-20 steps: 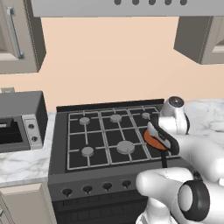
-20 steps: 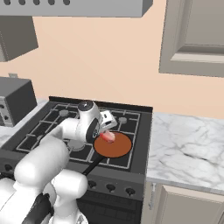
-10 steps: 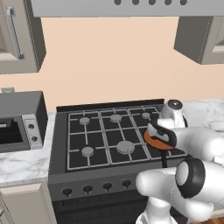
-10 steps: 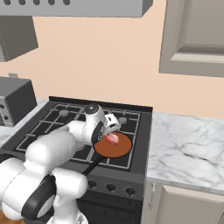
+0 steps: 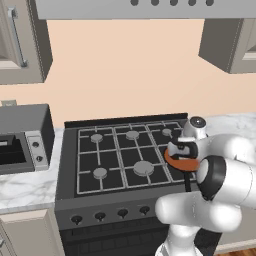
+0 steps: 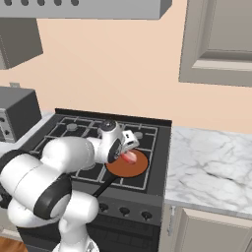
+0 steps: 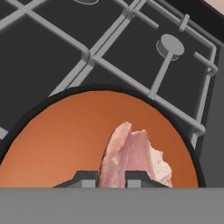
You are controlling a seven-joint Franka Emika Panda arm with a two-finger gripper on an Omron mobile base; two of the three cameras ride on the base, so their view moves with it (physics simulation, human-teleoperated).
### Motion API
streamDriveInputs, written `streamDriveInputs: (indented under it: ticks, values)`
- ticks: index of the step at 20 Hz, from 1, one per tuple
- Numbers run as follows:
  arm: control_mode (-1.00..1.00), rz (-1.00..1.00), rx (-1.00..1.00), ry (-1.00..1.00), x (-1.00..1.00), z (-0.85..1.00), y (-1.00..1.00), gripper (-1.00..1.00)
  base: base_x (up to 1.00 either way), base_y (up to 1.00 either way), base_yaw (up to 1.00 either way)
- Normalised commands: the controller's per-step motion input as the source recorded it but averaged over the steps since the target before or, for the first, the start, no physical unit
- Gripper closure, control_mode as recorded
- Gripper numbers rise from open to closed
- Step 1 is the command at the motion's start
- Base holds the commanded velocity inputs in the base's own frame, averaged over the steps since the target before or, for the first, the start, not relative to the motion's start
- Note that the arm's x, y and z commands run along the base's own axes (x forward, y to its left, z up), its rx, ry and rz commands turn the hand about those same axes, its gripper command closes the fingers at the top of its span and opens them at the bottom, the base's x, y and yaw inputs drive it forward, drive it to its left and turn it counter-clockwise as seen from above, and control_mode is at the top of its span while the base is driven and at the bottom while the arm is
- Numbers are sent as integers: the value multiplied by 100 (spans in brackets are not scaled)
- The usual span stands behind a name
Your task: Retrieve the steak from the fridge and place it on the saucepan with marinade on the stove.
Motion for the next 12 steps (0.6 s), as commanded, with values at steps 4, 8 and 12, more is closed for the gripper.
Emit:
streamDriveInputs:
  ticks: [4,8,12]
  values:
    - [-100,0,0,0,20,-19,-9,100,0,0,0]
    - [-100,0,0,1,21,-21,-2,100,0,0,0]
    - [-100,0,0,2,24,-14,0,-100,0,0,0]
